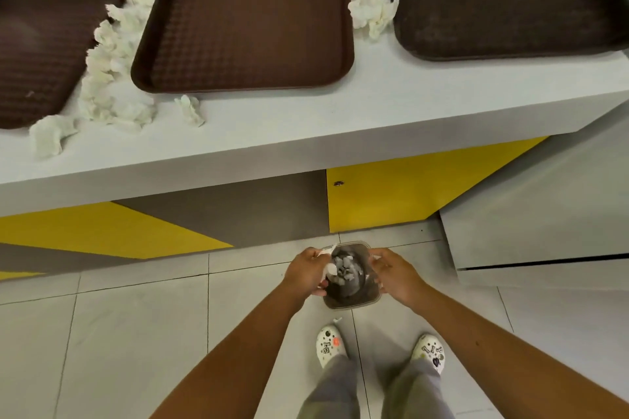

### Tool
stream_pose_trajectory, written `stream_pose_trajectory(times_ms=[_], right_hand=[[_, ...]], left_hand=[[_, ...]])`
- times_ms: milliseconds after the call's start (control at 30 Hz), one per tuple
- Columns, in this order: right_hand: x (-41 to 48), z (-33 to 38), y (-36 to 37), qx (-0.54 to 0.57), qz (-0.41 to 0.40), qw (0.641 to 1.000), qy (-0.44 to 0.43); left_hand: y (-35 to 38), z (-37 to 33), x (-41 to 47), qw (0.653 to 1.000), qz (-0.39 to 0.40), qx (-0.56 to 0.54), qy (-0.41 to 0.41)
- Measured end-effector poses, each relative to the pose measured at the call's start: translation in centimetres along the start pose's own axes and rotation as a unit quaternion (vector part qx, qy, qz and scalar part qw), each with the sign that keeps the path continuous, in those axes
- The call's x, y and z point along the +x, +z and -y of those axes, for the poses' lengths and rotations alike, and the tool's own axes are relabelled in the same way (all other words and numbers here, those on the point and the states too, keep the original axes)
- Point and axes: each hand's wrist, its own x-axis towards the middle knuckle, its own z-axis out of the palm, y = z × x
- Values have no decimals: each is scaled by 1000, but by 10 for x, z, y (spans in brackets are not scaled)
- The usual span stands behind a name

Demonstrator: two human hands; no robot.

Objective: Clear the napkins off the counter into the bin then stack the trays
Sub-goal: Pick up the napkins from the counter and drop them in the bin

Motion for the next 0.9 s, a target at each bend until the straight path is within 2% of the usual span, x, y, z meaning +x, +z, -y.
stream_pose_trajectory(times_ms=[233, 500, 700, 900], right_hand=[[-8, -10, -19, 44, -37, 998, -18], [-19, -22, -34, 39, -57, 997, -18], [-38, 7, -44, 75, -53, 995, -25], [-66, 47, -56, 78, -44, 993, -80]], left_hand=[[35, 16, 27, 990, 44, -86, -100], [35, 17, 32, 987, 23, -113, -115], [16, -1, 2, 996, 27, -65, -55], [-3, -34, -50, 997, 37, -16, 70]])
